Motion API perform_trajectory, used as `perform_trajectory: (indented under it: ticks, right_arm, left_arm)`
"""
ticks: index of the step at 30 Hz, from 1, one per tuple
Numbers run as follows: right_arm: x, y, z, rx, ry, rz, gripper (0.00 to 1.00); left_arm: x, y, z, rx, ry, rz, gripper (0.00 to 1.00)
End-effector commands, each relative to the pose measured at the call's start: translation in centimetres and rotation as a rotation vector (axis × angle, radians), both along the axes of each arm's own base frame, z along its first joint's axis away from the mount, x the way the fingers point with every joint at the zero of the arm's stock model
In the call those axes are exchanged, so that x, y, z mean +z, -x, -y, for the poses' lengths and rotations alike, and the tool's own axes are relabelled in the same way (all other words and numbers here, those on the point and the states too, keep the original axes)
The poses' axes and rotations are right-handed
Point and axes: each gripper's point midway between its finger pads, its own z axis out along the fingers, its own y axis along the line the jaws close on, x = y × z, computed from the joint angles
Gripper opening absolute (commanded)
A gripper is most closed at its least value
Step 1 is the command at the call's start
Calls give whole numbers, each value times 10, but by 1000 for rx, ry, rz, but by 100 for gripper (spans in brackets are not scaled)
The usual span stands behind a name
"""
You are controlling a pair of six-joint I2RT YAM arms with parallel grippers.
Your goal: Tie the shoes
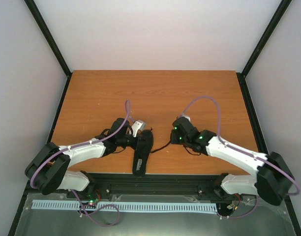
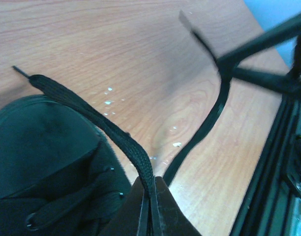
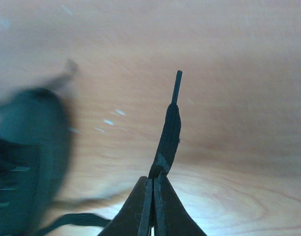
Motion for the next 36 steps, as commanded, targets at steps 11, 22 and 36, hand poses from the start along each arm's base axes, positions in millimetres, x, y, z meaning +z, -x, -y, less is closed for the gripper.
perform_trajectory:
  ticks: [11, 22, 36]
  right_arm:
    - [135, -31, -52, 159, -200, 282, 3]
    - [127, -28, -45, 145, -176, 267, 3]
    - [126, -36, -44, 123, -141, 271, 3]
  left_arm:
    - [24, 2, 21, -120, 95, 26, 7]
    - [40, -9, 3, 16, 104, 115, 1]
    - [32, 6, 24, -130, 151, 26, 11]
